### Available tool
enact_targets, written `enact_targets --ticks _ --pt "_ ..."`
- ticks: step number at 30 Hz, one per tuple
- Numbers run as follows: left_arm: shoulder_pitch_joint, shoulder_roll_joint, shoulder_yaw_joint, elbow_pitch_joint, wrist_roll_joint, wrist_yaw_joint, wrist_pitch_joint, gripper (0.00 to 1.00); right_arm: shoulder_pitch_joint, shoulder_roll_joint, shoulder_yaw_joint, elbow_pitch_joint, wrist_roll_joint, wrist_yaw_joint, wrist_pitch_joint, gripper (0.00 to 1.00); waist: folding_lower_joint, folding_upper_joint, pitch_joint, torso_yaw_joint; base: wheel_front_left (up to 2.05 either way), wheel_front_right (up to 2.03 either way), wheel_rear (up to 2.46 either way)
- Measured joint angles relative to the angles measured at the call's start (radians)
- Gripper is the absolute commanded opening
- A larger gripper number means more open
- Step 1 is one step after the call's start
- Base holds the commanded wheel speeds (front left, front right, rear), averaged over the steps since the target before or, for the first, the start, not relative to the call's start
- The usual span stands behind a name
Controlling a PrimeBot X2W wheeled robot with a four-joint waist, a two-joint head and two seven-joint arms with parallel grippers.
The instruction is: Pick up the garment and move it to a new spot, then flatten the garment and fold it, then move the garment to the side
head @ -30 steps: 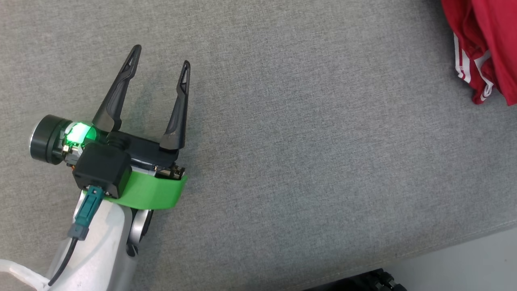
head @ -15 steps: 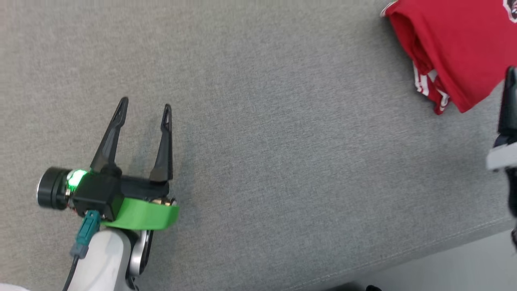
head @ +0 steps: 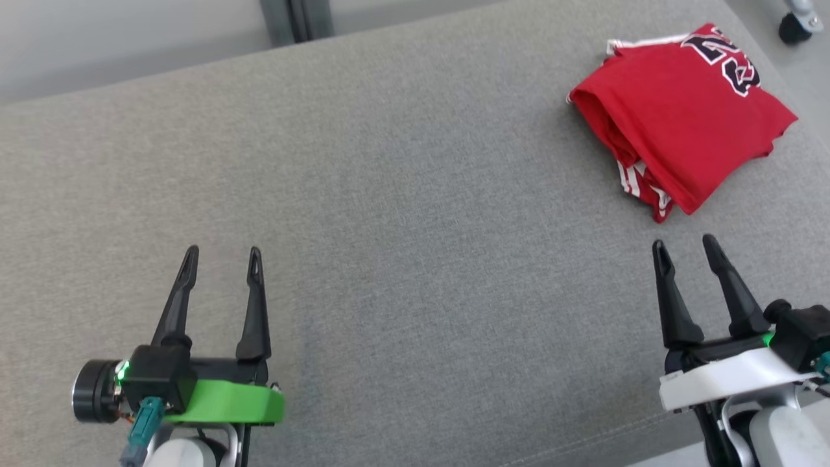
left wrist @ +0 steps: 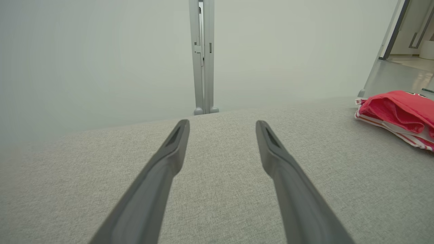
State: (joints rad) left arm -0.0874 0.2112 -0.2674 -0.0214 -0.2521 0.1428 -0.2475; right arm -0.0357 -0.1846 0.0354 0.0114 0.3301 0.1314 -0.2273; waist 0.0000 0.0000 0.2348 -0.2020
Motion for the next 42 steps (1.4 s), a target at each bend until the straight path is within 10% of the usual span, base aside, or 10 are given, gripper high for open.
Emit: enact_targets --ticks 22,42 --pt "0.172 0.006 0.039 0.059 -0.066 0.041 -0.001 1.00 0.197 0.040 -0.034 -0.154 -0.072 -0.001 0.146 1.00 0.0000 0.0000 -0.207 0.197 0.00 0.00 0.00" --pt "0.181 0.012 0.021 0.112 -0.083 0.019 -0.006 1.00 0.234 0.044 -0.048 -0.181 -0.085 -0.001 0.175 1.00 0.0000 0.0000 -0.251 0.207 0.00 0.00 0.00"
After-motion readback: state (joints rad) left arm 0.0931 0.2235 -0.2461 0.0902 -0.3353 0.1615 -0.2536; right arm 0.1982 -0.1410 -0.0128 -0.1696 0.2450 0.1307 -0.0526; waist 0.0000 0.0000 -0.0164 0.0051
